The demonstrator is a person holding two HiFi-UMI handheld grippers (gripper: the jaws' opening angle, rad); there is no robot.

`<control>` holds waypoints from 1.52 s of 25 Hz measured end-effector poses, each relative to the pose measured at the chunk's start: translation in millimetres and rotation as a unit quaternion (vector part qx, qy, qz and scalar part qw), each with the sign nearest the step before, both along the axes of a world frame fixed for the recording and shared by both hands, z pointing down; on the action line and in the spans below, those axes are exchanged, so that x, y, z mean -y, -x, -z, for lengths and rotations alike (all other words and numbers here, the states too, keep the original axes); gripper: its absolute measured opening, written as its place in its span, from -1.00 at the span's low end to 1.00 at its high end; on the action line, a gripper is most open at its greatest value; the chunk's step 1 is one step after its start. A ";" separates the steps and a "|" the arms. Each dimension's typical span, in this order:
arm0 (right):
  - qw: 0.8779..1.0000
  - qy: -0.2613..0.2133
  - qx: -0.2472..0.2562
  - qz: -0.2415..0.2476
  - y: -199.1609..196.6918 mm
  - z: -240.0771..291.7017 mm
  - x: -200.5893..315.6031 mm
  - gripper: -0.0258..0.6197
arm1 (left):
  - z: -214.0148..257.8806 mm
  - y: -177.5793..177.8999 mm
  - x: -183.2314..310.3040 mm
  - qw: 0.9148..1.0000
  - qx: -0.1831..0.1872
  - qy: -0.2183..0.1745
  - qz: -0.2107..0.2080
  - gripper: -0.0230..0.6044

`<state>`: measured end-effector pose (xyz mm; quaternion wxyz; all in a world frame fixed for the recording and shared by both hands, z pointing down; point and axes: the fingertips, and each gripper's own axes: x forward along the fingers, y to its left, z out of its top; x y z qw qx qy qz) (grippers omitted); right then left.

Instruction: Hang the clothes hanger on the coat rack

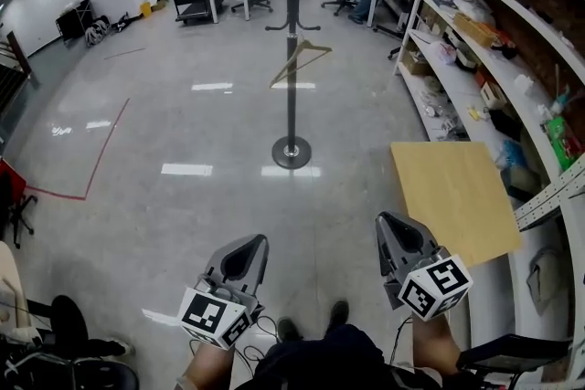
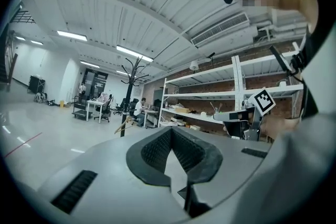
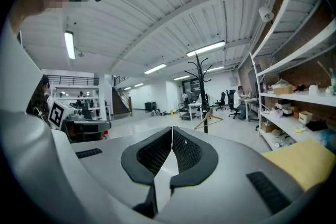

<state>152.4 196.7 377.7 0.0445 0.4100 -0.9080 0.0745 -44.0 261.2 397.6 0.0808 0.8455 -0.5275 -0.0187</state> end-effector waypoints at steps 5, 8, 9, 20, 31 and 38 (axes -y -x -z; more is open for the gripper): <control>1.000 -0.015 -0.003 -0.011 -25.8 11.6 -22.7 -0.90 | 10.8 -18.1 -26.1 1.000 0.003 -0.009 0.006 -0.93; 1.000 -0.017 0.001 0.005 -39.8 14.9 -43.1 -0.90 | 18.4 -36.2 -46.9 1.000 0.006 -0.009 0.017 -0.93; 1.000 -0.017 0.002 0.011 -45.4 14.7 -50.1 -0.90 | 19.5 -43.2 -53.8 1.000 0.009 -0.007 0.019 -0.93; 0.999 -0.032 -0.006 0.007 -109.9 4.4 -85.8 -0.90 | 12.6 -106.5 -89.7 0.999 0.023 0.012 0.026 -0.93; 0.999 -0.040 -0.001 0.007 -85.4 16.8 -110.9 -0.90 | 22.9 -84.4 -115.5 0.999 0.021 -0.014 0.027 -0.93; 0.999 -0.048 -0.006 0.002 -79.5 19.9 -117.5 -0.90 | 20.0 -80.5 -120.1 1.000 0.021 -0.011 0.021 -0.93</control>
